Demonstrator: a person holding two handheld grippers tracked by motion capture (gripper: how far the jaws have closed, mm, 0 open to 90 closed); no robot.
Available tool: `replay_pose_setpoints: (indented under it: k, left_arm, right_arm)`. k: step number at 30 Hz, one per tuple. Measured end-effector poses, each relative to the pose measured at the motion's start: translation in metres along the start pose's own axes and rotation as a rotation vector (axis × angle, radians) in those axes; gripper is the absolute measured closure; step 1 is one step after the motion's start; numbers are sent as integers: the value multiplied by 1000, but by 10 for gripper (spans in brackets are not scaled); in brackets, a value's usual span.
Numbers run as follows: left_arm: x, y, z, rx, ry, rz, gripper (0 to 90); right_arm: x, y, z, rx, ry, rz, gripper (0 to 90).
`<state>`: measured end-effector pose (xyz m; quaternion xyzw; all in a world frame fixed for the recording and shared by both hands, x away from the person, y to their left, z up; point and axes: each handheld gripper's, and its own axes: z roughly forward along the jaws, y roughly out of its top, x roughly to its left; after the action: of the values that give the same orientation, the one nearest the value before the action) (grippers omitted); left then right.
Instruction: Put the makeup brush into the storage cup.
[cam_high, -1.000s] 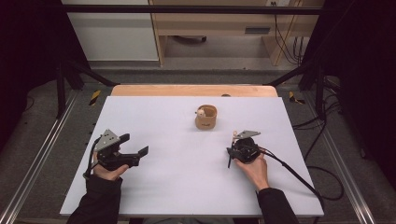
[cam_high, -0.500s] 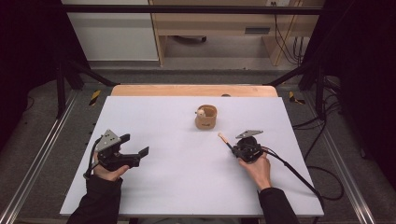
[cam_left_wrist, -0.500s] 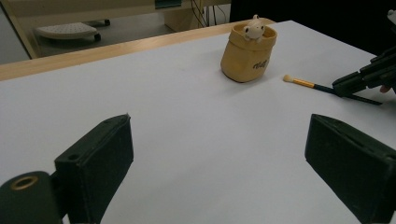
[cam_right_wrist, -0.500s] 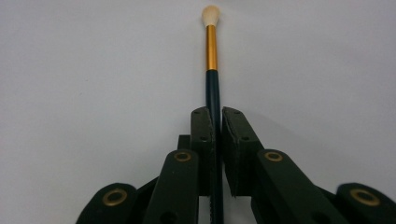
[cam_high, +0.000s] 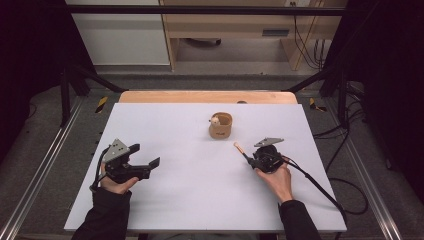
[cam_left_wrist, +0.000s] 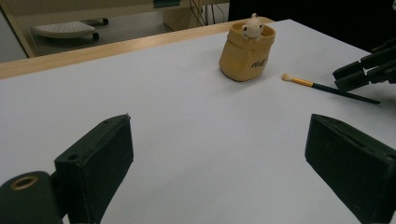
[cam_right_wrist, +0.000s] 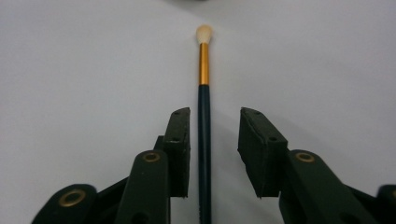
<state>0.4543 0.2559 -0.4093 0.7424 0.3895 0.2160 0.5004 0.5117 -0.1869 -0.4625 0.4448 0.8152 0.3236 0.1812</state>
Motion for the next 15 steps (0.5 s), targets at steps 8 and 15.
replay_pose_setpoints:
  k: [8, 15]
  left_arm:
    - [1, 0, 0, -1, -1, -1, 73]
    - [0, 0, 0, 1, -2, -1, 72]
  right_arm:
    - [-3, 20, -12, 5, 18, -40, 469]
    - [2, 48, -12, 131, 41, -76, 428]
